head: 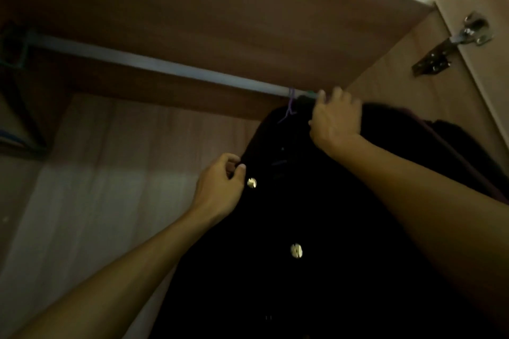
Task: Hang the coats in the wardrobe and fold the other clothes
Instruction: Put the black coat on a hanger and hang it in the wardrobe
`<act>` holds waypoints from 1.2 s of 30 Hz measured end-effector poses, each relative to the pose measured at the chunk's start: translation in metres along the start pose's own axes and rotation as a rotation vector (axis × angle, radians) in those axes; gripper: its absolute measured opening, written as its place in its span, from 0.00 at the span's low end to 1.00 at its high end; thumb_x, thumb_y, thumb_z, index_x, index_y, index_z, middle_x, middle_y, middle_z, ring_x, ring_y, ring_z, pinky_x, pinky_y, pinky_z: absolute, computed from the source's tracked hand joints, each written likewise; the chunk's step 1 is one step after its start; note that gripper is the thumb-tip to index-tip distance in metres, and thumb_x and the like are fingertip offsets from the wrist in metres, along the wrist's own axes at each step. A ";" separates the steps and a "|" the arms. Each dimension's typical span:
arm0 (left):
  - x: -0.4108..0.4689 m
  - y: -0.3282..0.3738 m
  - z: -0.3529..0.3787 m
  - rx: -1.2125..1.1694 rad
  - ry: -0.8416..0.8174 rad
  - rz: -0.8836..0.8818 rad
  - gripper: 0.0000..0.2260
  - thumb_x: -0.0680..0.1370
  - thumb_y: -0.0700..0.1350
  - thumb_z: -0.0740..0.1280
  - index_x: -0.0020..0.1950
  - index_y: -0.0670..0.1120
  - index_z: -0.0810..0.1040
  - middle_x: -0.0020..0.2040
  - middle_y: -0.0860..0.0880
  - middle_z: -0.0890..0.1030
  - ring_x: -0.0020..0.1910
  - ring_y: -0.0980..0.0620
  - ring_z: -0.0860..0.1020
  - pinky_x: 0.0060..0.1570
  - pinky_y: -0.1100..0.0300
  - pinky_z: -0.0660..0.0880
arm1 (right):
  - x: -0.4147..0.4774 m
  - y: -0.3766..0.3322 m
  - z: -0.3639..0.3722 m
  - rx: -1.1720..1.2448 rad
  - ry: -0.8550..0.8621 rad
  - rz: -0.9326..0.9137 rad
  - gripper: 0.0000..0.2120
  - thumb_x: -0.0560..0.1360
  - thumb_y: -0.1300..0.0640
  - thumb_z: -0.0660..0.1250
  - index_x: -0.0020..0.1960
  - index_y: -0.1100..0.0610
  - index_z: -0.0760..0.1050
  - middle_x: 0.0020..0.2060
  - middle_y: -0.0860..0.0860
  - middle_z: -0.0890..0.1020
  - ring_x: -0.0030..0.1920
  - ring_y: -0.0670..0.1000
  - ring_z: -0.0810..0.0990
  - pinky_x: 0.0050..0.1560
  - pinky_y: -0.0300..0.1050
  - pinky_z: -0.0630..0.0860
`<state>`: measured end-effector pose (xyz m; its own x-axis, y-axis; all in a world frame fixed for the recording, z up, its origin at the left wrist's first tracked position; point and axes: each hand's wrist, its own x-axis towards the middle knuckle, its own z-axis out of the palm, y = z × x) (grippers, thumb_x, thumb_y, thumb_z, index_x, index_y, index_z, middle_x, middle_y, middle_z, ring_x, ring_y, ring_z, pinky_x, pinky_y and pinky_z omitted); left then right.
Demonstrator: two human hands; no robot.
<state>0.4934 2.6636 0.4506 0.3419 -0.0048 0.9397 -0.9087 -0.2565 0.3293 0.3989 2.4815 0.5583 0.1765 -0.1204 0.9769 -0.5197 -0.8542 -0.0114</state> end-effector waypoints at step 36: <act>-0.189 -0.069 -0.109 0.437 -0.121 -0.288 0.15 0.82 0.48 0.56 0.65 0.45 0.73 0.59 0.44 0.77 0.53 0.48 0.75 0.50 0.61 0.68 | -0.260 -0.145 0.041 0.461 -0.602 -0.585 0.26 0.80 0.42 0.50 0.73 0.53 0.61 0.68 0.56 0.71 0.66 0.57 0.69 0.66 0.53 0.66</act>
<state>0.4651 2.7873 0.2606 0.6110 0.0205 0.7913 -0.5986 -0.6421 0.4789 0.4628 2.6158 0.2967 0.7710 0.2585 0.5820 0.1444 -0.9611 0.2356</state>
